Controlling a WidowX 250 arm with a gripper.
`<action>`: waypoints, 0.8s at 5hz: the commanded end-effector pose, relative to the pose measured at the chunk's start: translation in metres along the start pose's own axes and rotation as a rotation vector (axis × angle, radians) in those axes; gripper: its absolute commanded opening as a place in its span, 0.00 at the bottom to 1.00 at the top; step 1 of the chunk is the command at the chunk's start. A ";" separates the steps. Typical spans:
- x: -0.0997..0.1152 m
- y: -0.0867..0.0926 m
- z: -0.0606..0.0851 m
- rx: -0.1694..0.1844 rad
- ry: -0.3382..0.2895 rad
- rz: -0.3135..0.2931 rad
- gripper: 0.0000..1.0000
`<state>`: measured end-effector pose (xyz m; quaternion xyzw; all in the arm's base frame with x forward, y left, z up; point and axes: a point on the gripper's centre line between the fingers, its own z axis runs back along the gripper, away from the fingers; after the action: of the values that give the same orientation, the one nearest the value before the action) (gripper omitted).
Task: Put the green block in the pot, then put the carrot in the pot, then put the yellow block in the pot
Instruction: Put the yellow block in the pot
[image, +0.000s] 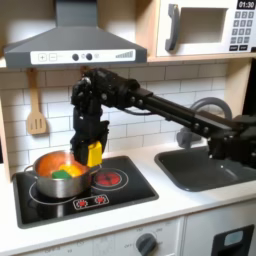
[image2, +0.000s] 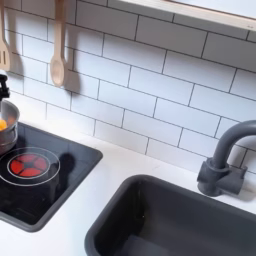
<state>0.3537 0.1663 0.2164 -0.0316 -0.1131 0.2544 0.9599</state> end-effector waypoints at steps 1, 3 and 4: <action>0.024 -0.008 -0.008 0.008 0.000 -0.029 0.00; 0.041 -0.017 0.002 0.037 -0.076 -0.057 0.00; 0.039 -0.018 0.005 0.036 -0.085 -0.052 0.00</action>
<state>0.3965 0.1688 0.2270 -0.0013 -0.1464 0.2307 0.9620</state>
